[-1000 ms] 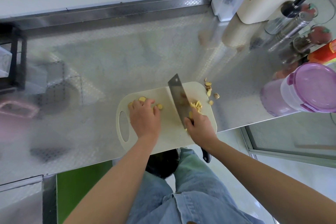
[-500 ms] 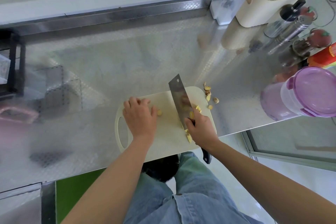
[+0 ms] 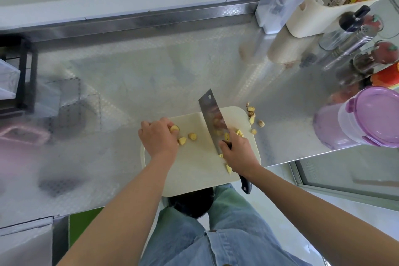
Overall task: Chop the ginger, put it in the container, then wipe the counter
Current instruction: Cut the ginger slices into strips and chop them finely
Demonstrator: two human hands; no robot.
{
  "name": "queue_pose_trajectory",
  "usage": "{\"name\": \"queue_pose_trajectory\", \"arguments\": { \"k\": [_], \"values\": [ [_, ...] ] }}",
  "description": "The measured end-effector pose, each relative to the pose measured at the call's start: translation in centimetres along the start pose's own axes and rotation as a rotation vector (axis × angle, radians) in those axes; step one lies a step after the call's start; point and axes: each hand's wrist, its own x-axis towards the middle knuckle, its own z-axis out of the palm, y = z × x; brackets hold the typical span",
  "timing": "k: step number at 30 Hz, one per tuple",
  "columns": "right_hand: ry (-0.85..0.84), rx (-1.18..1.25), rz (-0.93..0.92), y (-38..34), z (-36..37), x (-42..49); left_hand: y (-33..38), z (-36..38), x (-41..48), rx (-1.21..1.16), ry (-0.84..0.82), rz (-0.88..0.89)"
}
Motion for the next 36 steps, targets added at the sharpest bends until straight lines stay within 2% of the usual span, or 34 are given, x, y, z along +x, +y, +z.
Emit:
{"name": "queue_pose_trajectory", "arguments": {
  "k": [3, 6, 9, 11, 14, 16, 24, 36],
  "values": [
    [0.004, 0.005, 0.010, -0.1, -0.1, 0.0, -0.2, 0.0, 0.1, -0.114, 0.024, 0.043],
    [0.013, 0.023, 0.015, 0.0, -0.2, -0.1, 0.3, -0.2, -0.4, -0.353, 0.080, 0.146],
    [0.019, 0.030, 0.006, -0.1, -0.4, -0.4, 2.1, -0.3, -1.6, -0.577, -0.010, 0.143],
    [0.025, 0.006, -0.001, -0.1, -0.6, -0.6, 3.1, 0.0, -2.5, -0.646, -0.145, 0.127],
    [0.037, -0.027, -0.006, 0.3, -0.8, -1.1, 3.7, 1.3, -3.8, -0.558, -0.359, 0.123],
    [0.035, -0.045, -0.010, 0.6, -0.8, -1.5, 3.5, 2.1, -4.6, -0.518, -0.403, 0.085],
    [0.011, -0.116, -0.017, 1.1, 0.0, -2.9, 3.2, 2.8, -6.8, -0.407, -0.212, -0.009],
    [-0.010, -0.253, -0.083, 1.9, 0.3, -3.4, 4.3, 3.1, -7.6, -0.539, -0.266, -0.156]
  ]
}}
